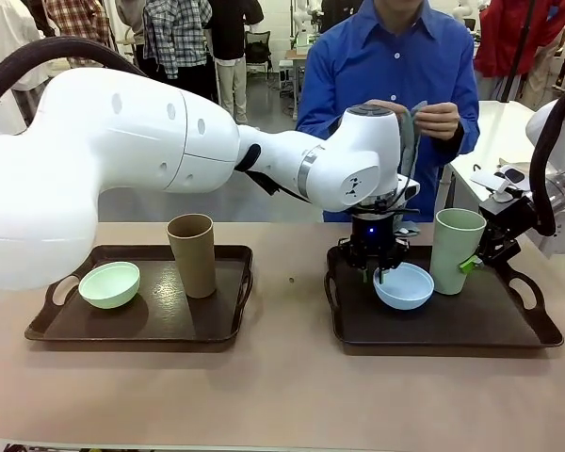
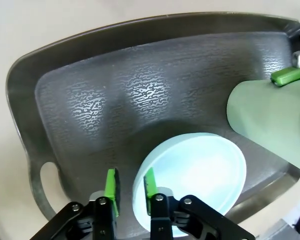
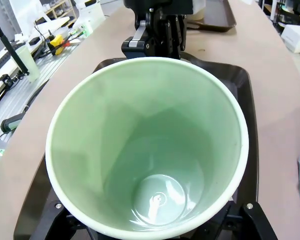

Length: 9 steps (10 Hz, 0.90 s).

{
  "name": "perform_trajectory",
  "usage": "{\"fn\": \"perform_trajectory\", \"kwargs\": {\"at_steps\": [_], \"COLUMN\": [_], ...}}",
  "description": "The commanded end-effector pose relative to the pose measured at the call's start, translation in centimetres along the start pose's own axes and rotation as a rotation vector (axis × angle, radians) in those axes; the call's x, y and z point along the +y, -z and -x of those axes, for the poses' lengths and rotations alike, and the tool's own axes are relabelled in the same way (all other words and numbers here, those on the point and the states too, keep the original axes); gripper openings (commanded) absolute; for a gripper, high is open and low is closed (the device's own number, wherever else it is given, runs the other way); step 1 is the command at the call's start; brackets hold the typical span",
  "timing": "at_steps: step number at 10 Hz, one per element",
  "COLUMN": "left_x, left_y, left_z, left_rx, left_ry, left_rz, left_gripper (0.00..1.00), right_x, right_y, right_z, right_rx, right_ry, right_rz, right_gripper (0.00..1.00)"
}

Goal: Set up a tray with a mat and arrange the tableware.
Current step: Pick up the Picnic Bowl and Reusable plastic cup from the Handle tray in front of the human's position and hold them in the air.

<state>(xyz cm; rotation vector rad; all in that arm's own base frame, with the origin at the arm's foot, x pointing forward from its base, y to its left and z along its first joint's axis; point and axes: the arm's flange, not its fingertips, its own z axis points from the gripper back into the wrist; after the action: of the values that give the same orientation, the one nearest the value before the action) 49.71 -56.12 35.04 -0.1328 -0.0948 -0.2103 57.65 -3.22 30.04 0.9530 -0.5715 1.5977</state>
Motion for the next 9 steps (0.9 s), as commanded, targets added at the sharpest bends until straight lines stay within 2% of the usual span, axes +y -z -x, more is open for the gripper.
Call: {"fn": "perform_trajectory", "kwargs": {"at_steps": [1,2,3,4,6,7,9], "left_x": [0.4,0.5,0.6,0.6,1.1,1.3,2.0], "left_y": [-0.8,-0.9,-1.1,-1.1,-1.9,-2.7,-7.1], "left_z": [0.0,0.1,0.1,0.1,0.2,0.4,1.2], "left_rx": [0.006,0.008,0.008,0.010,0.011,0.041,0.005], "left_ry": [0.002,0.001,-0.001,0.000,-0.002,-0.001,-0.002], "left_rz": [0.019,0.015,0.017,0.017,0.023,0.030,0.067], "left_gripper": [0.00,0.00,0.00,0.00,0.00,0.00,0.00], "right_x": [-0.2,-0.1,0.1,0.3,1.0,1.9,4.4], "right_y": [-0.1,-0.3,-0.7,-1.1,-1.7,-2.3,-4.1], "right_z": [0.3,0.4,0.4,0.3,-0.1,-1.1,-4.5], "right_rx": [-0.004,-0.005,-0.006,-0.014,-0.009,-0.009,0.004], "right_ry": [-0.011,-0.009,-0.013,-0.020,-0.020,-0.021,-0.060], "right_rz": [0.013,0.021,0.028,0.037,0.069,0.073,0.110], "right_gripper": [0.24,0.00,0.24,0.00,0.00,0.81,0.81]}}
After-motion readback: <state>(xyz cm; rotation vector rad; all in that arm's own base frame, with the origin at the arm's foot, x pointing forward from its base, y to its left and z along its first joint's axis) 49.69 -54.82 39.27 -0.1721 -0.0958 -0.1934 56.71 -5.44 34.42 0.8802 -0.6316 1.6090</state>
